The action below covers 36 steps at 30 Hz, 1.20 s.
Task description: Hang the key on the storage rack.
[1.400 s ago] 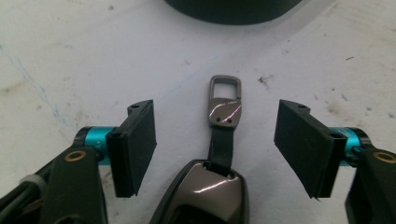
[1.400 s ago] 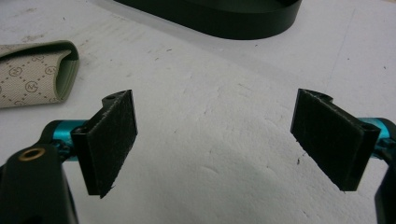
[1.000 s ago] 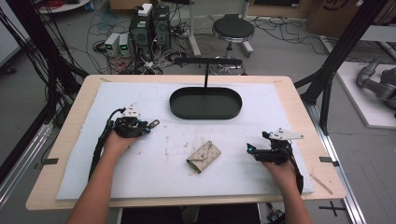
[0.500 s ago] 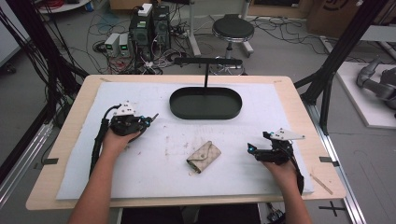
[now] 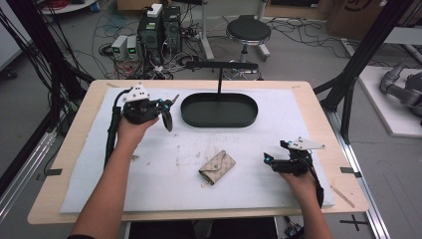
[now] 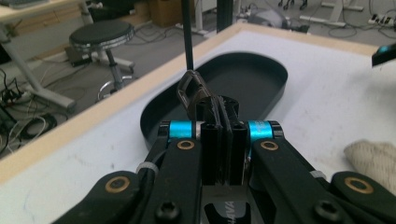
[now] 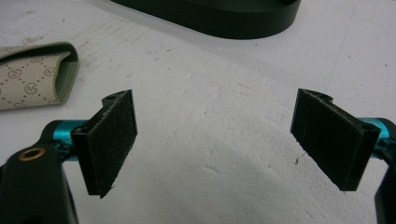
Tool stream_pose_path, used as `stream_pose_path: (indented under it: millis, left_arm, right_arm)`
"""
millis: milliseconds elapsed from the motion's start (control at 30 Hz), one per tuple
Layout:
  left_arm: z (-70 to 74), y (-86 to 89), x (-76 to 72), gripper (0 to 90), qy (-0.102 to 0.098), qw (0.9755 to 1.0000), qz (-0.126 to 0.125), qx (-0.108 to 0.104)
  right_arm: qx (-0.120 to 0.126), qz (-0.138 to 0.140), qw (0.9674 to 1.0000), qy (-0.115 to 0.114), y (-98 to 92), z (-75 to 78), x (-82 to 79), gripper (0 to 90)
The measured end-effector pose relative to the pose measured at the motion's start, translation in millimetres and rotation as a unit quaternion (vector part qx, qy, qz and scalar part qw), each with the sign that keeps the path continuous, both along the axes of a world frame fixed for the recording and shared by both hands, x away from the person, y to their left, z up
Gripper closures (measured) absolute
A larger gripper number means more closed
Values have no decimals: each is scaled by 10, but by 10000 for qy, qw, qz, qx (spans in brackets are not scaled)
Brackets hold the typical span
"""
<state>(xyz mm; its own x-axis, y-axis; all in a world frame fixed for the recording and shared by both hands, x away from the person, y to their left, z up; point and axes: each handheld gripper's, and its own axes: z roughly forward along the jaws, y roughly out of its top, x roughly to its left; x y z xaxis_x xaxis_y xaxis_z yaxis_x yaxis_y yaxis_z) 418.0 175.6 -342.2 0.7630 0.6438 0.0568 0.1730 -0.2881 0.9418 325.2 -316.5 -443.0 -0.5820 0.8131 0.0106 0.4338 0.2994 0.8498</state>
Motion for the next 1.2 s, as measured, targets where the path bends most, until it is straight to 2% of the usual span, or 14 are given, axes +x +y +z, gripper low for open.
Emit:
stream_pose_path:
  millis: [167,300,400,500,633,800,1100,1200]
  left_arm:
    - [190,-89,142,876,-140,9999,0,-93]
    - [331,-168,252,876,-279,9996,-11,-6]
    - [412,-227,345,876,-339,9994,20,-42]
    - [445,-274,433,876,-364,9993,59,-86]
    - [487,-341,558,876,-391,9992,108,75]
    - [488,-397,670,876,-348,9989,180,247]
    - [354,-642,791,876,-211,9975,114,663]
    - [310,-693,827,876,-168,9975,102,678]
  right_arm:
    - [10,-47,10000,9,-25,-6,-1,148]
    - [25,-86,10000,14,-42,-5,-8,148]
    - [41,-118,9999,44,-48,-9,-7,148]
    - [41,-123,9999,33,-51,-14,-1,148]
    - [31,-146,9999,49,-54,-21,-3,148]
    - [-24,-155,9999,45,-47,-25,-8,148]
    - [-18,-199,9998,29,-73,-29,-11,148]
    - [-10,-194,9998,24,-76,-30,-8,148]
